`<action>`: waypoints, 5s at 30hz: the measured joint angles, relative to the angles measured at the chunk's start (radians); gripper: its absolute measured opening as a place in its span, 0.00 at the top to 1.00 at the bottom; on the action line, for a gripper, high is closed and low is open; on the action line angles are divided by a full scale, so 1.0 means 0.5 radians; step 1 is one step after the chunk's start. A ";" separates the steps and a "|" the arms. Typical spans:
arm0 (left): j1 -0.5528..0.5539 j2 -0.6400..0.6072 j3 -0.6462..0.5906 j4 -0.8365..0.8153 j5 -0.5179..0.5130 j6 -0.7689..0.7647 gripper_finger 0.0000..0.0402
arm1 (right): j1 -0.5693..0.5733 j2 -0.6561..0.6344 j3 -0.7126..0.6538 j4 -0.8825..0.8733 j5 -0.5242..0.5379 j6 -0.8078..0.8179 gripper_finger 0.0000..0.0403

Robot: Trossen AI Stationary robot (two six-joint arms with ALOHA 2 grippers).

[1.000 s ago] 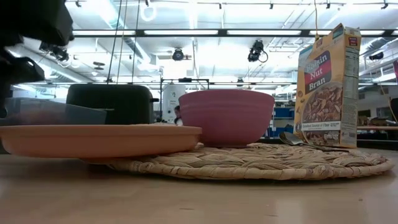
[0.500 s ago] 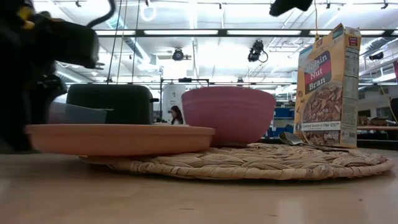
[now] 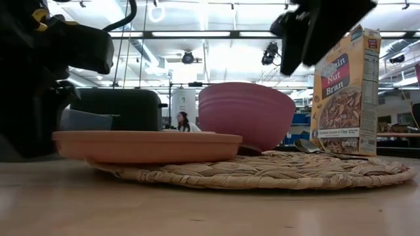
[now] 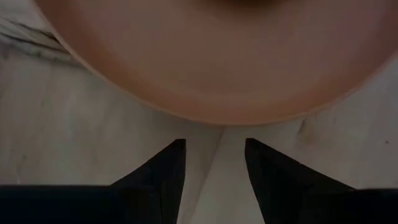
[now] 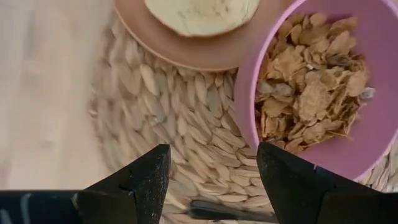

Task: Arrange a breakfast setting
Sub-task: Adjust the pink bowl, then put the red apple to the top left of the pink bowl

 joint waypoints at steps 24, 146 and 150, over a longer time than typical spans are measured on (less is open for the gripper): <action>-0.012 -0.002 0.002 0.018 0.013 -0.159 0.57 | -0.238 0.218 0.000 0.032 -0.155 -0.727 0.83; 0.972 -1.016 -0.534 -0.875 0.219 -1.278 0.19 | -0.035 -0.041 0.935 -0.422 0.550 -0.650 0.56; 0.978 -1.026 -0.644 -0.699 0.153 -1.308 0.19 | -0.035 -0.041 0.935 -0.423 0.549 -0.653 0.56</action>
